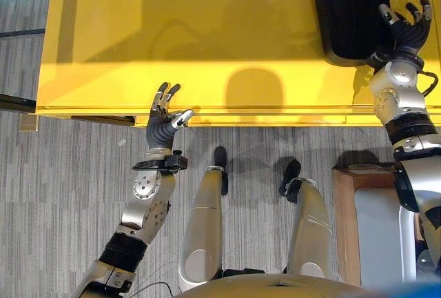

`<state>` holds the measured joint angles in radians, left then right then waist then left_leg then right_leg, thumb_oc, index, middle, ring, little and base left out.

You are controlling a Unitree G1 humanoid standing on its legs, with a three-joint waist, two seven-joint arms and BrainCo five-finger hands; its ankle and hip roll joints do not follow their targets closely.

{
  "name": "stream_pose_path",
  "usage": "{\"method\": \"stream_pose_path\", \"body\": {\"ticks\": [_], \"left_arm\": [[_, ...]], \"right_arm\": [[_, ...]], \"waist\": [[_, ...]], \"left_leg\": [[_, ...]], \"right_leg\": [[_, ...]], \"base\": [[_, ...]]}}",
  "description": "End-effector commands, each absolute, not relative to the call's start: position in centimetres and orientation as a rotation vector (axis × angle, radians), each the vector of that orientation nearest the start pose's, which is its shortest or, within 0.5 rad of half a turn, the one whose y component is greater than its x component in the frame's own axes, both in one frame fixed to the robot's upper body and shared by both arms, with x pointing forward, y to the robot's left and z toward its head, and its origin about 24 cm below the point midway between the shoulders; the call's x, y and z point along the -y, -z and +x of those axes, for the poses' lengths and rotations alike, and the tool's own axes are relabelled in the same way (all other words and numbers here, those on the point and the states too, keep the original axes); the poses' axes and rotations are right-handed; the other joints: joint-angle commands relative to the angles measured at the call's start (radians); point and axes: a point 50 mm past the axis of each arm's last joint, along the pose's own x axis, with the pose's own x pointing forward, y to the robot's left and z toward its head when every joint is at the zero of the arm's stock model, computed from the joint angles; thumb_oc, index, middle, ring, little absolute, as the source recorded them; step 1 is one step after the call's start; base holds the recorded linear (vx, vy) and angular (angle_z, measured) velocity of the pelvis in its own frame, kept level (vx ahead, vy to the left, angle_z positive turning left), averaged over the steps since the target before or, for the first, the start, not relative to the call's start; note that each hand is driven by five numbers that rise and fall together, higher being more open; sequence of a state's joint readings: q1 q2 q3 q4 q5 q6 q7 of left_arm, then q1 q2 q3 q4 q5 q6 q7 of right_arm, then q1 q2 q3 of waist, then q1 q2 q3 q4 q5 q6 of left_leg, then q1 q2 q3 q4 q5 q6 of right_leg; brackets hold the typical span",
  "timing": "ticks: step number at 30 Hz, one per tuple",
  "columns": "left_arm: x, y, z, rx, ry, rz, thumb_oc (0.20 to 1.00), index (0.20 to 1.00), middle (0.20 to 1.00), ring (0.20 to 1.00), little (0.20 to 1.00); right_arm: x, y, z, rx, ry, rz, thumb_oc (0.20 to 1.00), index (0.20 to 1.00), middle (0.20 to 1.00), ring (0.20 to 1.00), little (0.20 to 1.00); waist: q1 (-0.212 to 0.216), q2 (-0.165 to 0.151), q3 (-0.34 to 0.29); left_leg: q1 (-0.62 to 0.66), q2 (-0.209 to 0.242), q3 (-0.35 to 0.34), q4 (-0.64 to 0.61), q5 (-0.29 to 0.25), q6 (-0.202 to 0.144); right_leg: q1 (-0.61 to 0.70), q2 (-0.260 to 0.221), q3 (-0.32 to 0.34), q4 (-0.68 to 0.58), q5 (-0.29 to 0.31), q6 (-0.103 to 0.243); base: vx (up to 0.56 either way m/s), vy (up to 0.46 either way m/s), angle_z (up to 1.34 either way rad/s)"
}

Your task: Move parts from the plastic box to the shelf.

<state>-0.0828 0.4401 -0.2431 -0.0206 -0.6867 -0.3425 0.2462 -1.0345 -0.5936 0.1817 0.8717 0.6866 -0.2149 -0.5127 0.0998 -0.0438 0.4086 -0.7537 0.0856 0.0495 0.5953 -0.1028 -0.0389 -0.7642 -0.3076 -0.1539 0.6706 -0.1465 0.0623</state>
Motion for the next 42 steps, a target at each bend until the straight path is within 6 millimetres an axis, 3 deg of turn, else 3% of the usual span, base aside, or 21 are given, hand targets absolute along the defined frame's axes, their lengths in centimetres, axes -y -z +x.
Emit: {"method": "stream_pose_path", "body": {"ticks": [1,9,13,20,25,31,37,38,39,42], "left_arm": [[-17.2,-5.7,26.1,0.085,-0.015,-0.329,1.0,1.0,1.0,1.0,1.0],[-17.4,-5.8,26.3,0.091,-0.04,-0.34,1.0,1.0,1.0,1.0,1.0],[-17.6,-5.8,26.3,0.095,-0.07,-0.347,1.0,1.0,1.0,1.0,1.0],[-17.9,-5.8,26.0,0.096,-0.095,-0.341,1.0,1.0,1.0,1.0,1.0],[-18.2,-5.9,25.7,0.102,-0.103,-0.329,1.0,1.0,1.0,1.0,1.0],[-18.2,-5.8,25.6,0.102,-0.104,-0.327,1.0,1.0,1.0,1.0,1.0],[-18.0,-5.2,25.1,0.086,-0.093,-0.323,1.0,1.0,1.0,1.0,1.0],[-18.1,-5.1,25.0,0.079,-0.087,-0.32,1.0,1.0,1.0,1.0,1.0],[-18.1,-5.1,25.0,0.079,-0.087,-0.32,1.0,1.0,1.0,1.0,1.0],[-18.2,-4.7,24.9,0.069,-0.079,-0.312,1.0,1.0,1.0,1.0,1.0]], "right_arm": [[26.8,-28.2,37.8,0.581,0.562,0.157,1.0,1.0,1.0,1.0,1.0],[25.5,-30.4,35.4,0.784,0.503,0.209,1.0,1.0,1.0,1.0,1.0],[24.1,-31.4,32.6,0.954,0.45,0.272,1.0,1.0,1.0,1.0,1.0],[22.4,-31.2,29.2,1.109,0.382,0.297,1.0,1.0,1.0,1.0,1.0],[21.8,-30.5,27.9,1.147,0.367,0.312,1.0,1.0,1.0,1.0,1.0],[20.9,-28.4,27.3,1.11,0.311,0.335,1.0,1.0,1.0,1.0,1.0],[19.9,-24.0,26.6,0.972,0.239,0.329,1.0,1.0,1.0,1.0,1.0],[19.5,-22.4,26.6,0.904,0.213,0.339,1.0,1.0,1.0,1.0,1.0],[19.5,-22.4,26.6,0.904,0.213,0.34,1.0,1.0,1.0,1.0,1.0],[18.8,-19.1,26.5,0.755,0.15,0.366,1.0,1.0,1.0,1.0,1.0]], "waist": [[-0.028,0.032,0.037],[-0.042,0.026,0.033],[-0.058,0.02,0.031],[-0.076,0.014,0.028],[-0.082,0.011,0.025],[-0.088,0.004,0.023],[-0.099,-0.002,0.009],[-0.102,-0.003,-0.002],[-0.102,-0.003,0.0],[-0.109,-0.005,-0.027]], "left_leg": [[0.037,0.07,-0.043,-0.04,-0.013,-0.062],[0.034,0.072,-0.043,-0.036,-0.017,-0.061],[0.034,0.075,-0.041,-0.031,-0.021,-0.061],[0.034,0.079,-0.038,-0.025,-0.023,-0.062],[0.036,0.082,-0.037,-0.025,-0.023,-0.063],[0.049,0.085,-0.038,-0.033,-0.018,-0.063],[0.116,0.085,-0.035,-0.08,-0.005,-0.064],[0.146,0.081,-0.032,-0.105,0.002,-0.063],[0.151,0.081,-0.033,-0.108,0.004,-0.063],[0.241,0.075,-0.023,-0.198,0.035,-0.064]], "right_leg": [[0.016,-0.02,0.014,0.009,0.013,0.031],[0.012,-0.019,0.021,0.014,0.011,0.031],[0.011,-0.017,0.024,0.016,0.009,0.031],[0.007,-0.014,0.029,0.021,0.008,0.031],[0.009,-0.012,0.029,0.021,0.007,0.032],[0.023,-0.006,0.028,0.011,0.013,0.032],[0.101,0.0,0.012,-0.046,0.032,0.039],[0.137,0.002,0.005,-0.076,0.046,0.043],[0.142,0.002,0.003,-0.08,0.047,0.044],[0.248,0.01,-0.015,-0.193,0.092,0.06]], "base": [[0.0,0.0,0.0],[0.0,0.0,0.0],[0.0,0.0,0.0],[0.0,0.001,-0.02],[0.0,-0.001,-0.04],[0.0,0.0,0.0],[0.02,0.009,-0.04],[0.0,0.0,0.0],[0.05,0.033,0.01],[0.06,0.036,-0.05]]}}
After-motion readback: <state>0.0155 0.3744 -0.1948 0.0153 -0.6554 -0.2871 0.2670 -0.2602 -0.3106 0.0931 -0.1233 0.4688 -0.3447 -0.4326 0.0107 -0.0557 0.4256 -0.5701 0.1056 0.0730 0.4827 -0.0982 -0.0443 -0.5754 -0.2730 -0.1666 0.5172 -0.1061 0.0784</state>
